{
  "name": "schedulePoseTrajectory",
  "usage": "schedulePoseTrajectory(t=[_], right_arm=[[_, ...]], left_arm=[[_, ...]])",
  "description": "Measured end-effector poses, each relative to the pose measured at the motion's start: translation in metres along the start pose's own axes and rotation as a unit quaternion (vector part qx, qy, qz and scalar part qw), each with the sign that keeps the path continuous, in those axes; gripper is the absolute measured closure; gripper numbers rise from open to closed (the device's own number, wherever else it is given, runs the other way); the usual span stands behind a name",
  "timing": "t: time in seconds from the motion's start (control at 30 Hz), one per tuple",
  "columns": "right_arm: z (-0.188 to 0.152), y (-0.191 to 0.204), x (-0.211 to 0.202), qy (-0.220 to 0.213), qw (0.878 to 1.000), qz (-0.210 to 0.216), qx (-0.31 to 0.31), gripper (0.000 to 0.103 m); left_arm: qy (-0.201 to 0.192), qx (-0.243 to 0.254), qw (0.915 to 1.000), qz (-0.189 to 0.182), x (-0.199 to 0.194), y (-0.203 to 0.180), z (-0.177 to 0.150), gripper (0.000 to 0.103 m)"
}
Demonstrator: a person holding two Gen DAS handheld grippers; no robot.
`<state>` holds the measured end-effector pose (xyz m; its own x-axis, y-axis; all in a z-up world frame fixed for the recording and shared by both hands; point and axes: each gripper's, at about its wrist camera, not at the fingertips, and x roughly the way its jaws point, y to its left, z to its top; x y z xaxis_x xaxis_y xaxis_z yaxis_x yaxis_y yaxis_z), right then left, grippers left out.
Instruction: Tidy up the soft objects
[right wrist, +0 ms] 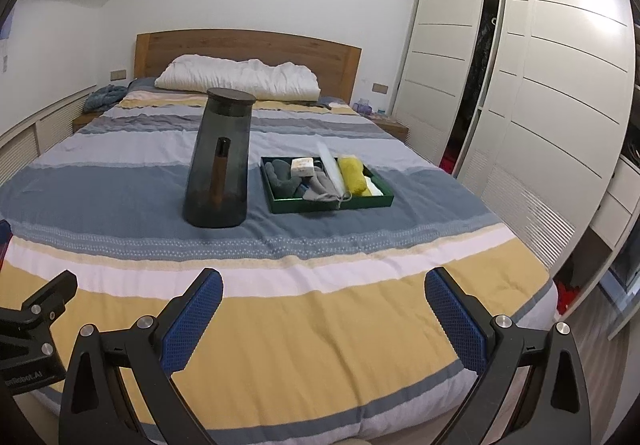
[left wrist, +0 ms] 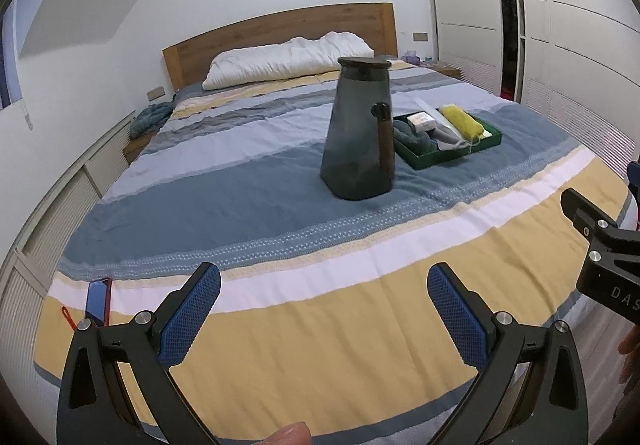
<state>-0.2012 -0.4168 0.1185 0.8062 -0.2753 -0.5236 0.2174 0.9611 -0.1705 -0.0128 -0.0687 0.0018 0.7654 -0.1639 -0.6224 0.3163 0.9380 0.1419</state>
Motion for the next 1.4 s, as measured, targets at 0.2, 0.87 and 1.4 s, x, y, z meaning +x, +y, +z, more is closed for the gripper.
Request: schedulePoseTrajectory(t=[0.2, 0.87, 1.4], right_arm=[[0.004, 0.010, 0.005, -0.002, 1.000, -0.001, -0.008, 0.000], [0.034, 0.011, 0.008, -0.035, 0.999, -0.015, 0.005, 0.000], [-0.051, -0.030, -0.007, 0.048, 0.999, 0.018, 0.007, 0.000]], left_arm=[[0.004, -0.012, 0.9999, -0.005, 0.004, 0.011, 0.003, 0.001], [-0.021, -0.011, 0.9995, -0.020, -0.005, 0.013, 0.034, 0.001], [0.012, -0.018, 0.9997, -0.009, -0.035, 0.018, -0.040, 0.001]])
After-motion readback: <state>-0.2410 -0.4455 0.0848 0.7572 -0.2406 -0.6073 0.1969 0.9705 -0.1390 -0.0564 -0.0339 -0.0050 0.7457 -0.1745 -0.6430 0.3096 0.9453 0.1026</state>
